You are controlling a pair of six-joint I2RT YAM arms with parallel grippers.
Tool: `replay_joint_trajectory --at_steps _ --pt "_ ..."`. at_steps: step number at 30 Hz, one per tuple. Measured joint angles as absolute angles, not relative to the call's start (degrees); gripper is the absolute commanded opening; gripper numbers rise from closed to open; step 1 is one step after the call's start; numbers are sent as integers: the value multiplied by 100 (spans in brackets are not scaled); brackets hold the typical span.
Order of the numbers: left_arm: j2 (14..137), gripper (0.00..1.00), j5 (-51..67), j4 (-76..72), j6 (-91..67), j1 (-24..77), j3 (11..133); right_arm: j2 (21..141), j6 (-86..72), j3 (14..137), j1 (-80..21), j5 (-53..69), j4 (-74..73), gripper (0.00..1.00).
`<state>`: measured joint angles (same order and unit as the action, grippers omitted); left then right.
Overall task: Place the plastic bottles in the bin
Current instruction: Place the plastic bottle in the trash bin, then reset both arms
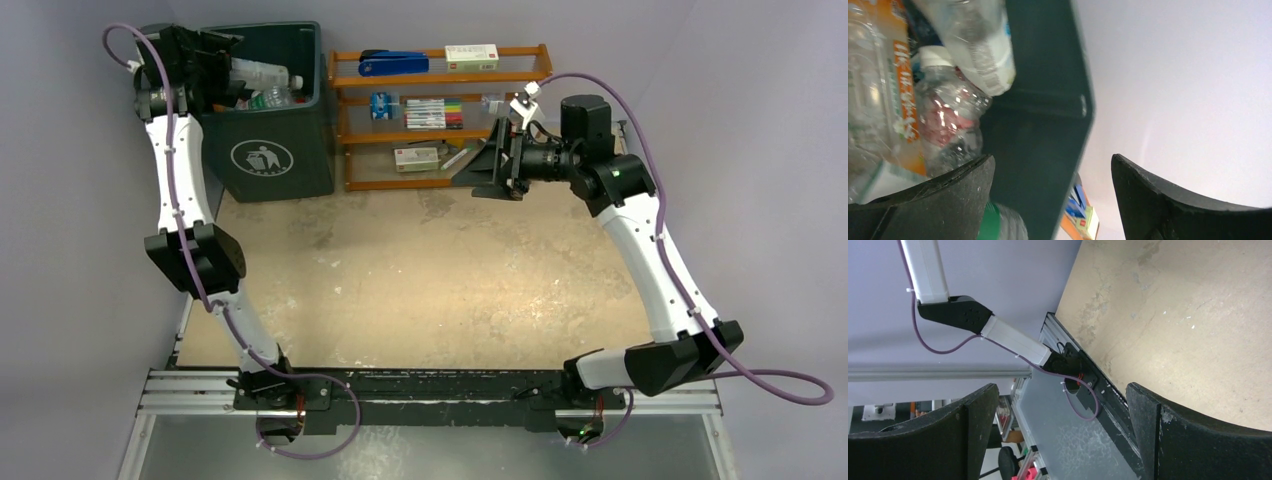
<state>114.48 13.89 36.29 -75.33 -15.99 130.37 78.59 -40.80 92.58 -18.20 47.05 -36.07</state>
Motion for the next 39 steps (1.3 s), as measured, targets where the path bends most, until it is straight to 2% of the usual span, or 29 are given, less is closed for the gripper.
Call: replay_joint_trajectory --at_steps 5,12,16,23,31,39 --pt "10818 87 1664 3590 -7308 -1601 12781 7819 -3944 9240 -1820 4534 -3610 100" --pt "9083 87 1909 3100 -6761 -1474 11262 7456 -3634 9233 -1820 3607 -3603 100" --pt "8062 87 1697 2827 -6276 -1013 10221 6989 -3424 9032 -1820 2464 -3385 100" --pt "6490 88 1013 2270 -5400 -25 7975 5964 -3218 7793 -1820 174 -2589 100" --pt "5977 89 615 1682 -4700 10 5631 5435 -3197 6031 -1798 -2093 -1726 100" --pt "6040 89 316 1105 -3924 14 4788 5745 -2687 4558 -1376 -2958 -246 100"
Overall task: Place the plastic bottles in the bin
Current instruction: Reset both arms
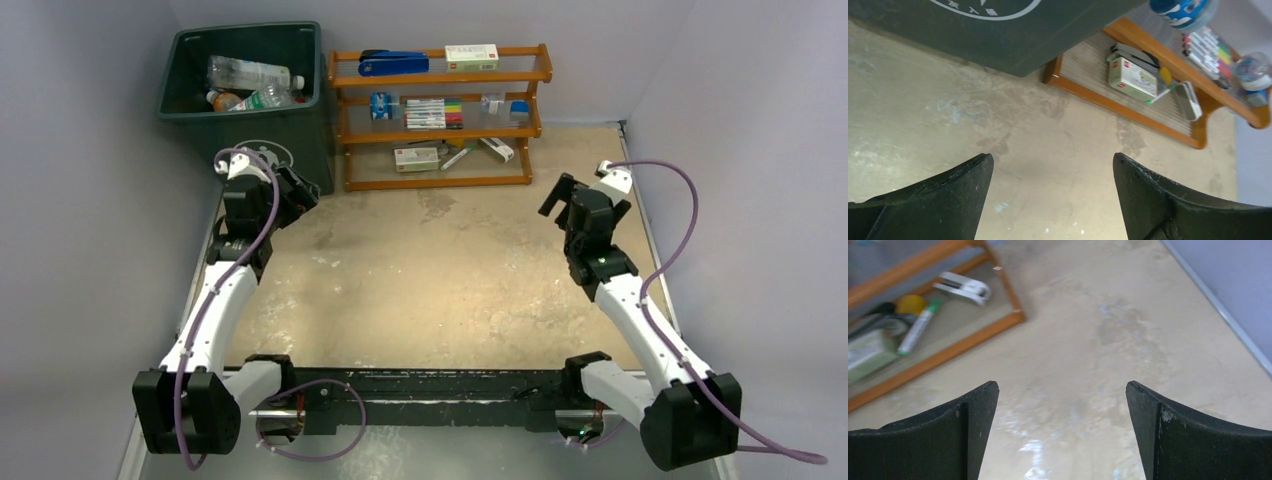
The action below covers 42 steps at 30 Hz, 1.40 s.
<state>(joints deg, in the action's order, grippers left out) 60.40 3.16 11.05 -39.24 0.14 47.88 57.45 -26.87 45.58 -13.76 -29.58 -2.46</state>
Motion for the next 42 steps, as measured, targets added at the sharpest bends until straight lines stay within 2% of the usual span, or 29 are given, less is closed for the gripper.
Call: replay_joint_trajectory --at_steps 8,16,24,32,42 --pt "6539 89 -211 303 -3044 14 4064 6233 -1721 3065 -694 -3046 1968 100" --pt "7046 90 -725 -357 -2294 14 3415 7166 -836 2436 -508 -2974 4300 100" --pt "7642 90 -1380 -1553 -1839 10 2893 7747 -416 2134 -21 -2746 5688 100" --pt "8372 90 -1319 -3319 -1398 -108 2202 8261 -412 2032 239 -2432 6678 100" --pt "8884 91 -434 -5196 -1557 -1146 2025 8650 -292 1944 296 -2204 7533 100"
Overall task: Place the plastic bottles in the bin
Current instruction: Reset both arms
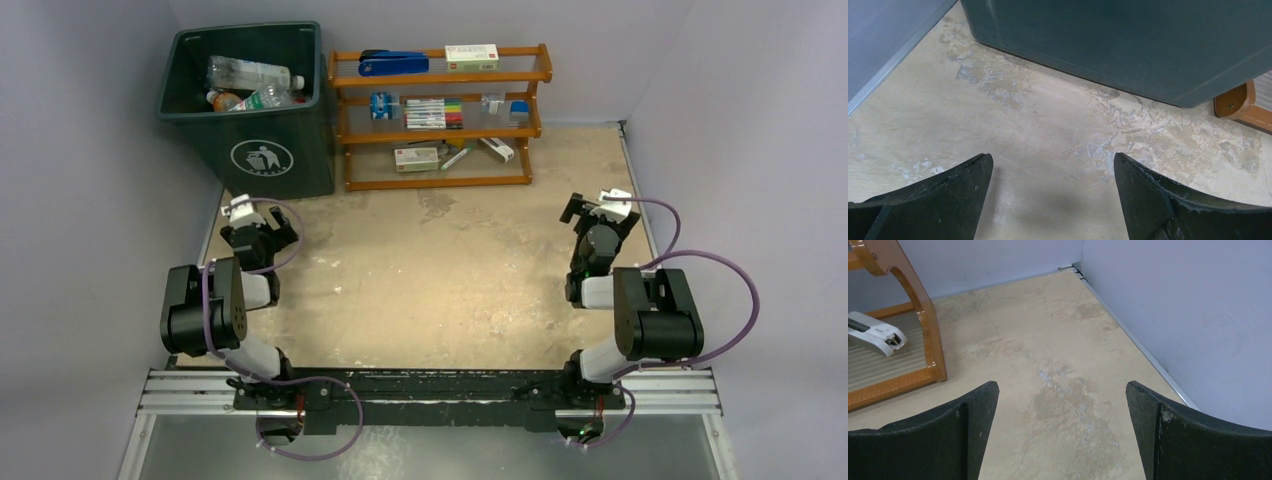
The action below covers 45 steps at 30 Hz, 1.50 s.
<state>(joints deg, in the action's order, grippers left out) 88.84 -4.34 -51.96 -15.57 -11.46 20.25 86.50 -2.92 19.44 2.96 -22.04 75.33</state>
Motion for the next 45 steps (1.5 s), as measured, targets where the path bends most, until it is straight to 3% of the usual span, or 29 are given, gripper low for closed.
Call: replay_joint_trajectory --at_steps 8,21,29,45 --pt "9266 91 21 -5684 -1592 -1240 1984 8884 -126 1949 294 -1992 7684 100" --pt "9596 91 -1400 -7909 -1551 -642 687 9074 12 1721 228 -1848 8462 100" --pt "9566 92 -2333 -7081 -1251 97 1632 9076 47 1710 226 -1848 8597 100" --pt "9559 92 -2707 -6757 -1087 148 1656 9076 62 1710 226 -1848 8613 100"
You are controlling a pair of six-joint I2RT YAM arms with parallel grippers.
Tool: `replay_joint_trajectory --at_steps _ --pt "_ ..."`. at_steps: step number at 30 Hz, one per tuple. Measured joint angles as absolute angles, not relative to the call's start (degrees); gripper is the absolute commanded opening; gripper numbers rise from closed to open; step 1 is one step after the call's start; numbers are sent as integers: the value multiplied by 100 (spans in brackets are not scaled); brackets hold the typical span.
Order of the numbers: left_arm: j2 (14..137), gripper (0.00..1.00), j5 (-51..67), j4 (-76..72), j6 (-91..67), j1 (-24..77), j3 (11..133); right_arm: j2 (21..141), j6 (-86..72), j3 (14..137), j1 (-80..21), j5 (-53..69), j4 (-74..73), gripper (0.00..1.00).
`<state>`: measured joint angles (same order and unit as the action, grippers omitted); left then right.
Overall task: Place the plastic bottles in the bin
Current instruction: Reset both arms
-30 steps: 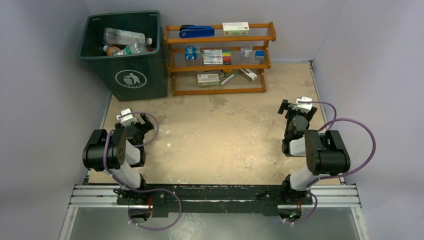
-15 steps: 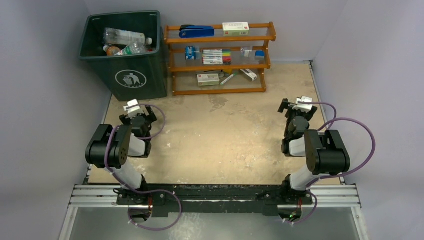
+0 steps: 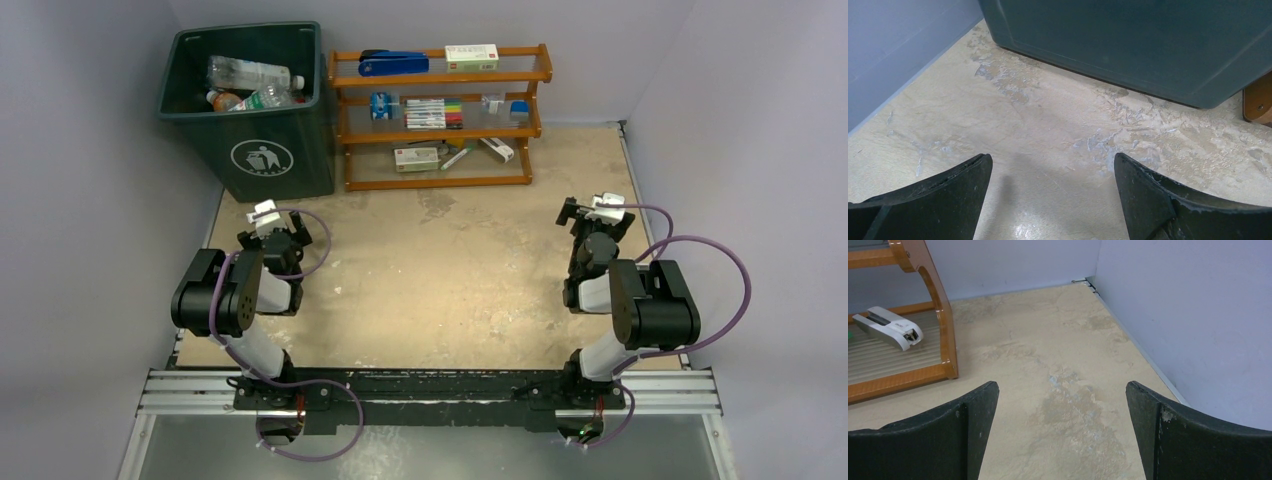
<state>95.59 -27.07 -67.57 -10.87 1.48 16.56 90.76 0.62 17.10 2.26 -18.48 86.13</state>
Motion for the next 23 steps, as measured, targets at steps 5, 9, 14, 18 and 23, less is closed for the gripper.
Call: replay_joint_trajectory --at_steps 5,9,14,18,23 --pt "9559 92 -2714 -6755 -1087 148 1656 9076 62 1710 226 -1848 8613 100" --pt "9559 92 -2718 -6753 -1085 148 1656 9074 62 1710 226 -1846 8613 100" --pt "9559 92 -2727 -6753 -1087 148 1656 9076 62 1710 226 -1846 8613 100" --pt "9559 92 -2727 -6748 -1085 148 1656 9076 62 1710 226 -1846 8613 100" --pt "9559 92 -2724 -6617 -1085 150 1664 9076 62 1710 226 -1846 8613 100"
